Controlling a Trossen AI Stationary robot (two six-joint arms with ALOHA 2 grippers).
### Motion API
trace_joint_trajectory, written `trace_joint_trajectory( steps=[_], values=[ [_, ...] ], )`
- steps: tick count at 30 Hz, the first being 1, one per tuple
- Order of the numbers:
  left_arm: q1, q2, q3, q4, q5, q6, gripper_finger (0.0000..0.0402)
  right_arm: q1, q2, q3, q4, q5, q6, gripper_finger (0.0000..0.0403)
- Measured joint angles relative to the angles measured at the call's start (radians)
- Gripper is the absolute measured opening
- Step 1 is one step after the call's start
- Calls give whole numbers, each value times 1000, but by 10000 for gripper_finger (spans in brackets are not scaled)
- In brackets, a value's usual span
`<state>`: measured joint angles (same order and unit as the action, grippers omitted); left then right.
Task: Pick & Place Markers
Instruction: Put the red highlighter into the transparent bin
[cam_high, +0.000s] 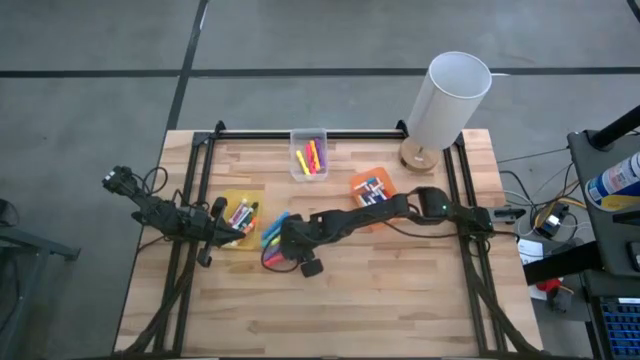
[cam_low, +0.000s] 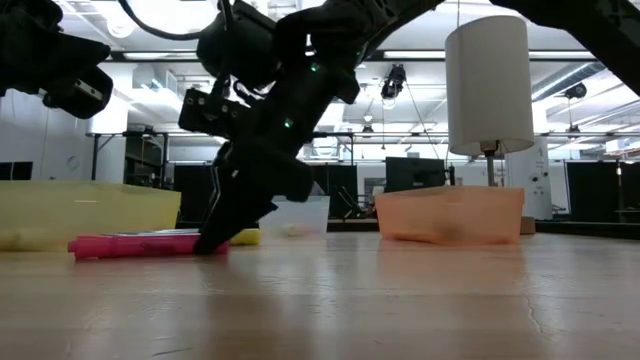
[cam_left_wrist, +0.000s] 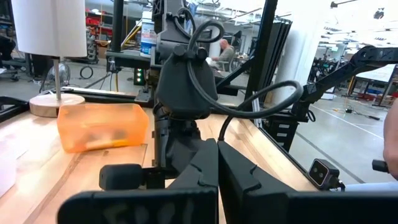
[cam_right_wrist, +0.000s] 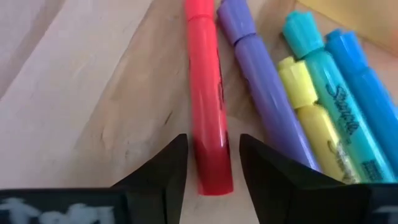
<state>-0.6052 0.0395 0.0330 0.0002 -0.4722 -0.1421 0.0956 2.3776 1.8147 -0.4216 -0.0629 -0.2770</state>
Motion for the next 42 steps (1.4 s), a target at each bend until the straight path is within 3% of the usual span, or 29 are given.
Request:
trace_joint_trajectory(
  steps=[8, 21, 26, 32, 42],
  values=[
    [0, 0, 0, 0, 0, 0, 0, 6, -2, 8, -41, -32, 91, 63],
    [0, 0, 0, 0, 0, 0, 0, 81, 2, 211, -288, -35, 212, 60],
    [0, 0, 0, 0, 0, 0, 0, 109, 1, 333, -450, 84, 359, 60],
    [0, 0, 0, 0, 0, 0, 0, 125, -2, 467, -613, 189, 424, 60],
    [0, 0, 0, 0, 0, 0, 0, 70, -2, 523, -796, 360, 426, 60]
  ],
)
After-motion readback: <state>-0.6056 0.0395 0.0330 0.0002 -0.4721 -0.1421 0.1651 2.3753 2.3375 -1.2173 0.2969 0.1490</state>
